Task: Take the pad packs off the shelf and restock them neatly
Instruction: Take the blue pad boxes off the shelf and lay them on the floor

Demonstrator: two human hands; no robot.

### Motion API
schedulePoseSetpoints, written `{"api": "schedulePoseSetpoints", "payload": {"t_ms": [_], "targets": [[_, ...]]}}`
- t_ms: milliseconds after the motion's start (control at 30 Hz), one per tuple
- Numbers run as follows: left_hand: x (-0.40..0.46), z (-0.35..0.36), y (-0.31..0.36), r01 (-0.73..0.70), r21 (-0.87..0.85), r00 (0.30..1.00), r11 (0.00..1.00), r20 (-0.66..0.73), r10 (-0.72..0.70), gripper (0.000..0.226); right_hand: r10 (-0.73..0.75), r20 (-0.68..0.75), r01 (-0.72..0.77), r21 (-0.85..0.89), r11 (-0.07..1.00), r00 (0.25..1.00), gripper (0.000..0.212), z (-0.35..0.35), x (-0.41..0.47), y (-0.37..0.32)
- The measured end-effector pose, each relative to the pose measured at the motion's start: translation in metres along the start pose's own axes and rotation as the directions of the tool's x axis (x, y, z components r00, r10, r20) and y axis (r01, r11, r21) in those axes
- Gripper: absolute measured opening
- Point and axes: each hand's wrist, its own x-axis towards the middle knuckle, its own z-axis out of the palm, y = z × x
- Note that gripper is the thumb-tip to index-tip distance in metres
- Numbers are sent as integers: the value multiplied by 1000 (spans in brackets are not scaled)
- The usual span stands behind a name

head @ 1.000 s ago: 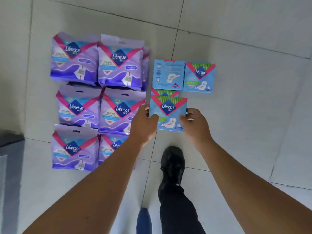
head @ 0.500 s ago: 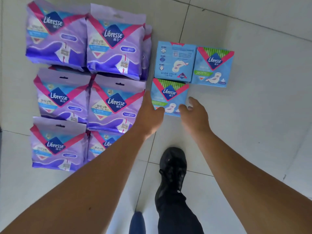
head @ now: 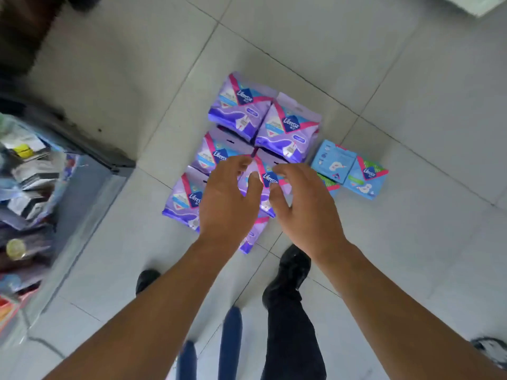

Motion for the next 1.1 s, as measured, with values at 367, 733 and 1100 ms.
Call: {"api": "schedulePoseSetpoints", "payload": {"t_ms": [367,733,1100], "targets": [[-52,-304,-51,14,92,858,996,-512,35,30,-524,147,530,3,848,839,35,46,14,-310],[-99,-486,-212,167,-63,675,984,-720,-160,28,-678,206,678,83,731,706,33,206,-22,-504],[-187,-607,-370,351,-199,446,915,-824,-350,32,-724,460,733,202,650,515,30,367,-110,-636]]}}
